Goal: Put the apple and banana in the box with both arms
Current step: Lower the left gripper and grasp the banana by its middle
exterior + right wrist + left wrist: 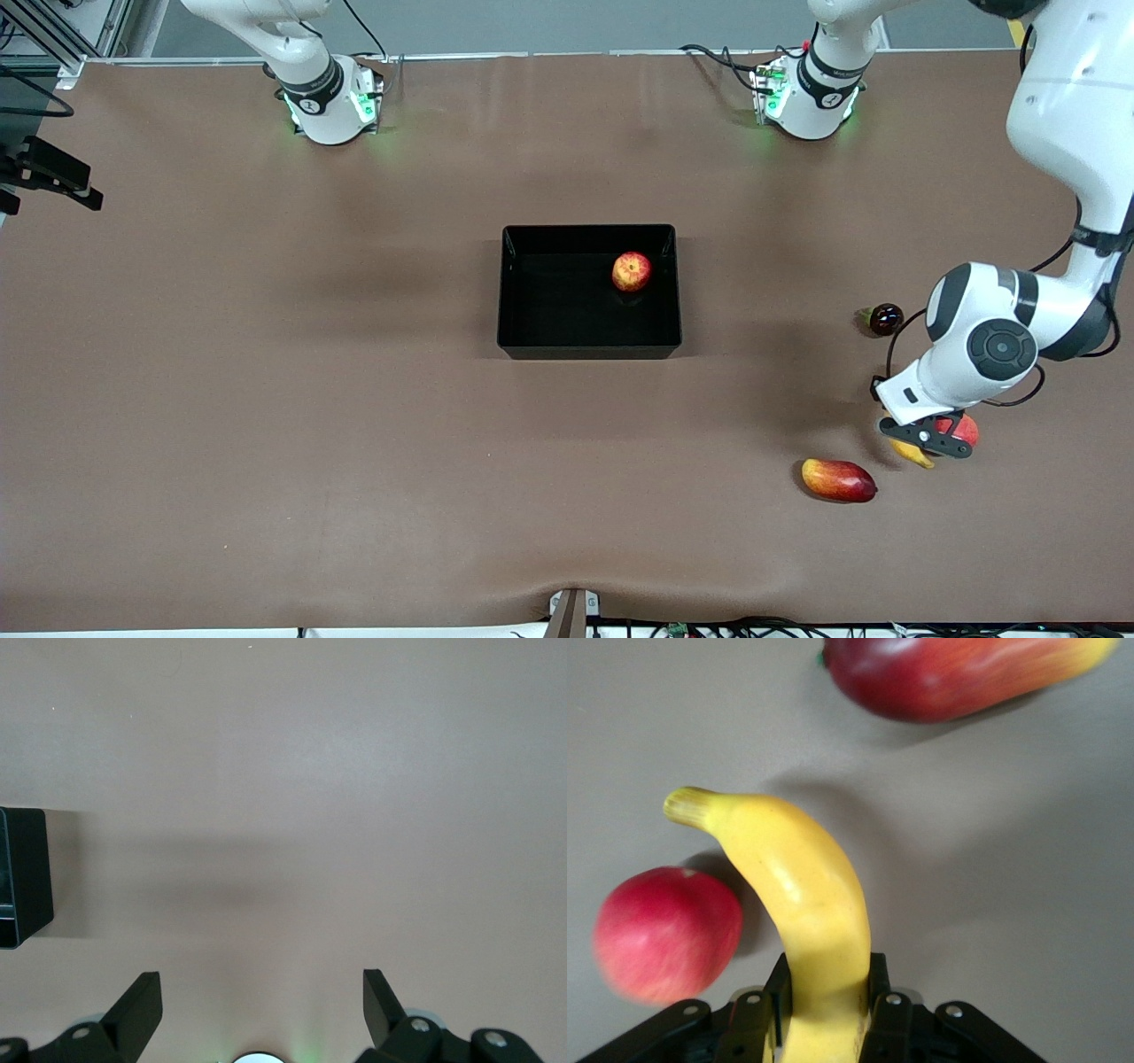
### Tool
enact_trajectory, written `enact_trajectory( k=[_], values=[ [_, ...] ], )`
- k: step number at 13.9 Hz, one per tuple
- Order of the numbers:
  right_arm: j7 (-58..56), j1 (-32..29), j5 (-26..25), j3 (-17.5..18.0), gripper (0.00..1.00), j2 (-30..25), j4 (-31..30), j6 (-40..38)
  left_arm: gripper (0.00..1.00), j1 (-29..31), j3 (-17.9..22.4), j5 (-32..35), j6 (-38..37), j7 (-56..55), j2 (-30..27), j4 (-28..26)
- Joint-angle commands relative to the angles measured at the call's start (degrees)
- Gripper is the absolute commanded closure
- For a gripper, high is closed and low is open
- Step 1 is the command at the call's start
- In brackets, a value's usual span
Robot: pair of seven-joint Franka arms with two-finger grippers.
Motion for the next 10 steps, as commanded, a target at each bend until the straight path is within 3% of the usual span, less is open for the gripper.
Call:
enact_trajectory(
  k=[1,5,10],
  values=[
    [-0.4,-1.1,1.0,0.6,0.0,-0.9,-0.5,0.2,1.0,0.3,-4.4,-0.4,-7.8,0.3,-7.6,-1.3],
    [-0.4,-1.2,1.0,0.6,0.0,-0.9,-0.5,0.2,1.0,0.3,-13.3,-5.9,-15.5,-1.2,-10.0,1.6],
    [-0.4,-1.2,1.0,0.6,0.0,-0.9,-0.5,0.3,1.0,-3.5,-21.8,-10.1,-18.1,-22.2,-8.7,2.8]
  ],
)
